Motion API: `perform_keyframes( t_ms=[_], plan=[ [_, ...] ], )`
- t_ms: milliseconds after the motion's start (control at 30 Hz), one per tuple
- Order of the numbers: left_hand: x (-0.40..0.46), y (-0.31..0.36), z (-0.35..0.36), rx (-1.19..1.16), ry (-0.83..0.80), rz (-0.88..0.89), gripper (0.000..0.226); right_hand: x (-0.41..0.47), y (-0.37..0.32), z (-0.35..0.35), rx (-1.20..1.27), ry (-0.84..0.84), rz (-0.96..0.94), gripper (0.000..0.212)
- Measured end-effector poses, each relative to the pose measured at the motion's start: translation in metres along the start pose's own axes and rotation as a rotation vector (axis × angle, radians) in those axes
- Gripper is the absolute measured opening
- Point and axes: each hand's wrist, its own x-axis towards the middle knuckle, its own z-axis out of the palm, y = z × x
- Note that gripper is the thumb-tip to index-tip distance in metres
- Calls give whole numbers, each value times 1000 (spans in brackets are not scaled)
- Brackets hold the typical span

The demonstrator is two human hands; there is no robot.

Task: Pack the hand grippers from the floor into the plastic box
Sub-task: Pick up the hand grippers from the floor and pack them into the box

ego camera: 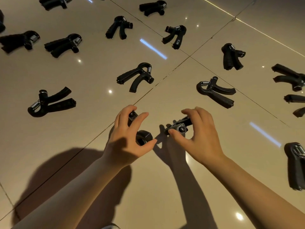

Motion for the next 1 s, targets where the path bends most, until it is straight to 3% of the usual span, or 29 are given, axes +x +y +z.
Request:
perform_keyframes(
  t_ms=[233, 433, 533, 633, 833, 1000],
  plan=[
    [4, -3, 5, 166, 83, 30, 55, 12, 7, 11, 21, 46, 9, 57],
    [-5, 1, 12, 325, 102, 214, 34, 16, 1, 15, 12, 73, -58, 48],
    [-8, -4, 13, 389, 122, 267, 36, 15, -2, 17, -15, 84, -81, 42],
    [-11, -8, 12, 384, 115, 254, 37, 13, -2, 18, -28, 45, -91, 44],
    [-22, -10, -1, 375, -47, 283, 28, 11, -4, 5, -45, -34, -92, 36],
    [-36, 5, -30, 268, -4, 224, 26, -7, -11, -10, 44, -78, 12, 23]
  ],
)
